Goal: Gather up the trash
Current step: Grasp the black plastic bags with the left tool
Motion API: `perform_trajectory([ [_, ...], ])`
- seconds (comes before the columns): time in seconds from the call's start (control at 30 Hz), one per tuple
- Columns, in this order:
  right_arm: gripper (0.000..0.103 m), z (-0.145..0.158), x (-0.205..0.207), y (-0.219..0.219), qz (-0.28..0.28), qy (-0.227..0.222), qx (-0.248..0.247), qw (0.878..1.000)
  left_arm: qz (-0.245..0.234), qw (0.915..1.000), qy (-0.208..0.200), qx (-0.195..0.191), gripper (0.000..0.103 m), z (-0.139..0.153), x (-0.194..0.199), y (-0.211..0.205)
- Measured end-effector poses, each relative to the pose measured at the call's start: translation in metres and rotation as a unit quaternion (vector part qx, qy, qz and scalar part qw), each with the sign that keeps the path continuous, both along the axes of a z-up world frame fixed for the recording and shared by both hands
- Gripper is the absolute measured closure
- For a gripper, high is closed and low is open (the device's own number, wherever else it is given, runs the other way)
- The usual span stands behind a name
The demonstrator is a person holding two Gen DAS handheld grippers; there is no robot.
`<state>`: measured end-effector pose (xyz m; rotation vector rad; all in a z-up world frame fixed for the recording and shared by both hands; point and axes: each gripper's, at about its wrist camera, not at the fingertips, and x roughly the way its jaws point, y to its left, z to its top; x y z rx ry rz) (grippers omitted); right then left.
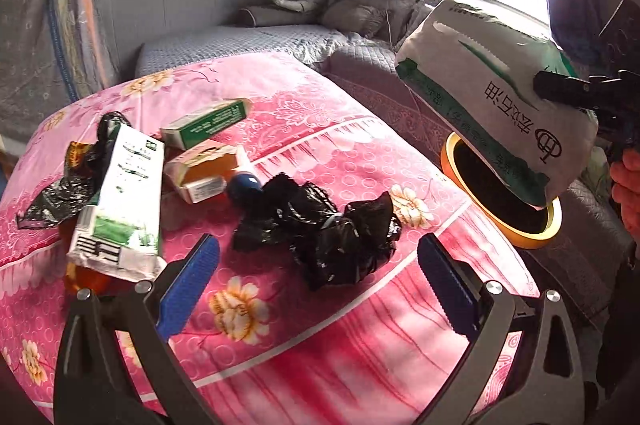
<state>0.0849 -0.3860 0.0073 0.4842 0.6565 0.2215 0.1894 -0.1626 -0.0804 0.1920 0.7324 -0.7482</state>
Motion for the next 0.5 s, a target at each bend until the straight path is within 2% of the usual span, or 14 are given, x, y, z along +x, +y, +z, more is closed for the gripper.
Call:
perform_trajectory([
  [0.27,0.08,-0.01,-0.023,-0.022,-0.011,-0.009,0.023,1.0,0.007,0.9971,0.018,0.074,0.01,-0.035,0.026,-0.047],
  [0.4,0.08,-0.012,-0.033,-0.027,-0.016,-0.012,0.029,0.999,0.026,0.995,0.058,0.078,0.037,-0.048,0.043,-0.044],
  [0.43,0.08,-0.012,-0.034,-0.027,-0.017,-0.013,0.03,0.999,0.031,0.995,0.06,0.074,0.04,-0.047,0.043,-0.041],
  [0.5,0.08,-0.012,-0.034,-0.028,-0.02,-0.013,0.034,0.999,0.035,0.9961,0.049,0.065,0.052,-0.04,0.038,-0.036],
])
